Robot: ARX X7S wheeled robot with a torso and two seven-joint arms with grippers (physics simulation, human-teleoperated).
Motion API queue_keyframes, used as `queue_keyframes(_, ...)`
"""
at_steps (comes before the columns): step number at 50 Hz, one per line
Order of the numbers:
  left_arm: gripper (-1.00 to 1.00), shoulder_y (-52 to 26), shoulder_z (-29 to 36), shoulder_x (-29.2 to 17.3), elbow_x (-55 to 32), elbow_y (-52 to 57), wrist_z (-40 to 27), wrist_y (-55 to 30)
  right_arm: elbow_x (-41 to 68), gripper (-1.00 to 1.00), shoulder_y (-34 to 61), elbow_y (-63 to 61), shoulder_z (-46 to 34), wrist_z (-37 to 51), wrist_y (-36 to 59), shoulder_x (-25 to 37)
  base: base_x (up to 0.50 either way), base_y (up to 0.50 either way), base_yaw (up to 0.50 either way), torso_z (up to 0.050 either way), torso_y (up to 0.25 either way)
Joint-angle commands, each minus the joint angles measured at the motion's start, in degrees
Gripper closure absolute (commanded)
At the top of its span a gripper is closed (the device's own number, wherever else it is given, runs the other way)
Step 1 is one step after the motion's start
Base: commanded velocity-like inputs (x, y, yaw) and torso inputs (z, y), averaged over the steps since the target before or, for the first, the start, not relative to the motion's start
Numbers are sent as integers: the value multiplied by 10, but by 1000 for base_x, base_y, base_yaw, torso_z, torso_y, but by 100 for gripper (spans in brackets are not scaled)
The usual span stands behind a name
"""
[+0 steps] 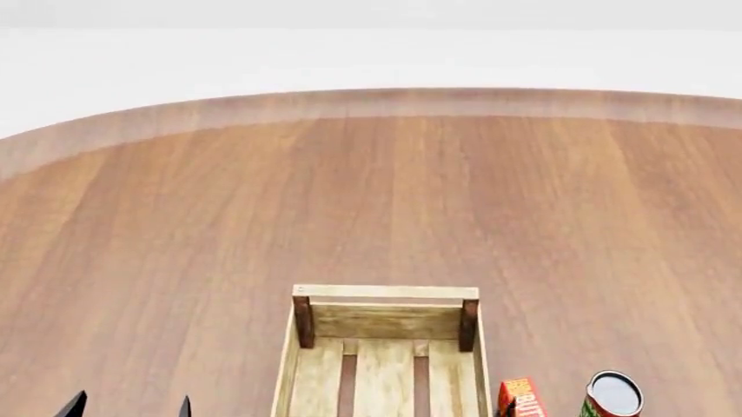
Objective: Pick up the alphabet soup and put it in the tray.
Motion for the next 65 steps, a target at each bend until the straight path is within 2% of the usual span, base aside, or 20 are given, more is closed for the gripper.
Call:
queue_keyframes(1, -100, 0, 4, -4, -5, -1, -4, 2, 50, -100, -10, -87, 79, 96, 108, -8, 0, 0, 0, 0, 0)
queue_keyframes(6, -100, -1, 6, -5, -6, -2, -6, 3, 71, -100, -19, -153, 118, 149, 162, -9, 0, 0, 0, 0, 0)
queue_keyframes(15, -100, -1, 9, -8, -8, -1, -10, 4, 111, -100, -24, -194, 183, 214, 193, -28, 0, 0, 0, 0, 0)
queue_keyframes(31, -100, 0, 15, -13, -12, 4, -16, 2, 174, -100, -31, -248, 255, 277, 235, -29, 0, 0, 0, 0, 0)
queue_keyframes(46, -100, -2, 20, -16, -17, -2, -19, 4, 167, -100, -42, -232, 287, 345, 215, -44, 0, 0, 0, 0, 0)
queue_keyframes(48, -100, -3, 21, -16, -17, -2, -20, 4, 151, -100, -50, -223, 281, 335, 182, -44, 0, 0, 0, 0, 0)
queue_keyframes(65, -100, -5, 26, -20, -22, -5, -24, 7, 181, -100, -67, -174, 311, 337, 149, -37, 0, 0, 0, 0, 0)
